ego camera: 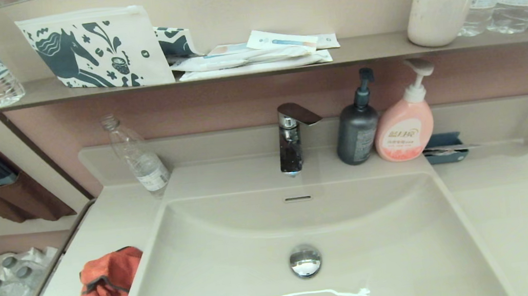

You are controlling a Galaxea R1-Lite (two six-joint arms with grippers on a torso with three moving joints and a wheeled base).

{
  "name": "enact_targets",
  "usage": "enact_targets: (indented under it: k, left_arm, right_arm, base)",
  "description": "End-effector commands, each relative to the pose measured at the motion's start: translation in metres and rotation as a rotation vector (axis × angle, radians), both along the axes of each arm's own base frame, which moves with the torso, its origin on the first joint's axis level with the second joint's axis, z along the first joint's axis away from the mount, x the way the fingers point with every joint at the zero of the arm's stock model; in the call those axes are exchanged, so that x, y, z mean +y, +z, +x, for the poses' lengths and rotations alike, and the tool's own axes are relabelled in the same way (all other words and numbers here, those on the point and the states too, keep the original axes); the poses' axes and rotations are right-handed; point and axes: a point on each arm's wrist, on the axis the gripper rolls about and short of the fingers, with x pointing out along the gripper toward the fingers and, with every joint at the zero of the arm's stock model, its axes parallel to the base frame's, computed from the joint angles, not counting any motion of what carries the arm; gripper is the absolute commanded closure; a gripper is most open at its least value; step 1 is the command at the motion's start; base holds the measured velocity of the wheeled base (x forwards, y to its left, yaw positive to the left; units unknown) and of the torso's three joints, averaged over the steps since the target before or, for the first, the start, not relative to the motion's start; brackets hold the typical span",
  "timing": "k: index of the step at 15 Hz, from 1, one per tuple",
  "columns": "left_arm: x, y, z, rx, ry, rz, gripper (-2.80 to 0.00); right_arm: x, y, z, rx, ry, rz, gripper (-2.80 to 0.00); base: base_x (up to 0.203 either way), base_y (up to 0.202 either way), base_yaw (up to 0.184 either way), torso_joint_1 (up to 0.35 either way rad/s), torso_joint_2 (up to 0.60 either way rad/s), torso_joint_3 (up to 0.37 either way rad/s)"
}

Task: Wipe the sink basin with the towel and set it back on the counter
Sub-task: Pick up the cloth

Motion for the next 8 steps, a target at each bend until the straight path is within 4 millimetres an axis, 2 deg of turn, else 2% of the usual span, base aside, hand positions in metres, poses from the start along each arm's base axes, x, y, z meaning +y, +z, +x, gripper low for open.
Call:
enact_targets:
  k: [1, 4, 8]
  left_arm:
    - [0.0000, 0.0001, 0.0001, 0.001, 0.000, 0.000, 0.00]
    - [0.0000, 0.0001, 0.0001, 0.001, 0.000, 0.000, 0.00]
    - [0.0000, 0.0001, 0.0001, 0.001, 0.000, 0.000, 0.00]
  right_arm:
    - [0.0003, -0.0012, 0.0005, 0.007, 0.015, -0.048, 0.00]
    - [0.0008, -0.0026, 0.0020, -0.010, 0.037, -0.057, 0.00]
    - [0.0011, -0.0043, 0.0041, -0.042, 0.048, 0.076, 0.00]
  base:
    - [0.000, 0.000, 0.000, 0.000, 0.00, 0.000]
    - [0.000, 0.000, 0.000, 0.000, 0.00, 0.000]
    - [0.000, 0.000, 0.000, 0.000, 0.00, 0.000]
